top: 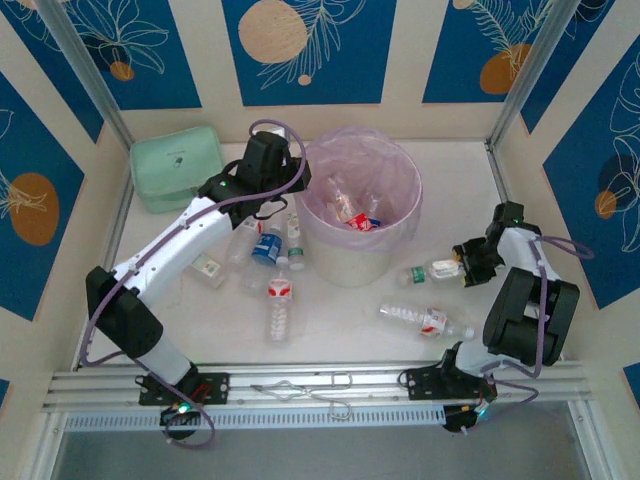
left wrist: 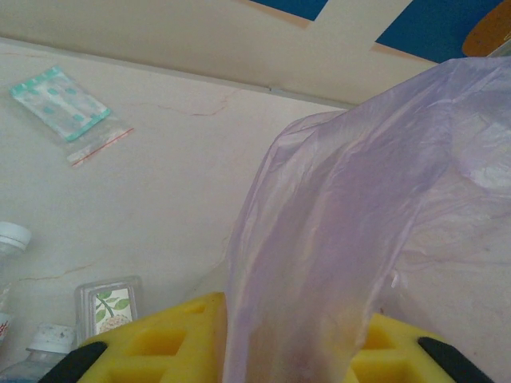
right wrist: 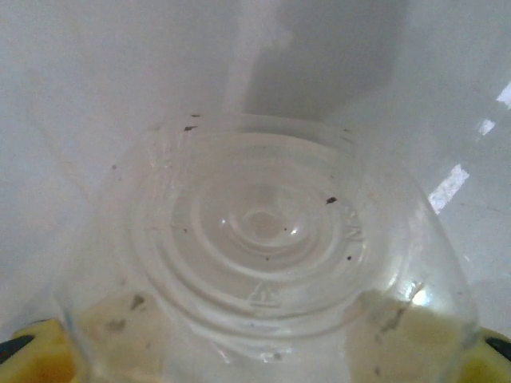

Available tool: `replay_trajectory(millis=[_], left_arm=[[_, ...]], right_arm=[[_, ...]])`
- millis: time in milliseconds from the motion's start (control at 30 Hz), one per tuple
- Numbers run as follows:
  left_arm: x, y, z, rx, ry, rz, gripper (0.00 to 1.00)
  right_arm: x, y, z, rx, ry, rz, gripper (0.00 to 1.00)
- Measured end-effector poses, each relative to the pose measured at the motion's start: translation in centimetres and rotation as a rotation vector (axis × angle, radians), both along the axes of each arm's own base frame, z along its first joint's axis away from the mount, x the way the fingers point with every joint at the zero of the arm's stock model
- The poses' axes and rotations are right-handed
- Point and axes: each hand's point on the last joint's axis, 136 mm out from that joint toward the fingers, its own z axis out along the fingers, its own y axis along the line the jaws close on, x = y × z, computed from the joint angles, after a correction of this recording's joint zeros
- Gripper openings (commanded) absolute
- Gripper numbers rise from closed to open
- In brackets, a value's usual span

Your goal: Put the plastic bottles in the bin

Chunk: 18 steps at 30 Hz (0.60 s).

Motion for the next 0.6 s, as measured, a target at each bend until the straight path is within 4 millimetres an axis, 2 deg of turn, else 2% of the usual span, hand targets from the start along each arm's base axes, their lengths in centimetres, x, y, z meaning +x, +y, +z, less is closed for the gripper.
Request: replay_trajectory(millis=[133,300,500,600], left_arm=[[0.0,0.0,0.0,0.001,0.000,-0.001,0.29],[0.3,-0.2,-0.1,0.004,0.001,-0.003,0.29],[0.5,-0.6,-0.4,0.004,0.008,-0.010,0.29],[0.5,-0.6,-0.4,0.003,0.009,-0.012,0.29]], right_arm=[[1.4,-1.8,3.3,-0.069,-0.076,0.011,0.46],[2.3,-3.7,8.6,-0.192,-0.186,0.053,0.41],[3.4,-5.7,17.4,-0.385,-0.351,0.108,0.36],[3.2,-6.1,21.4,-0.472,-0.437,0.115,0.32]])
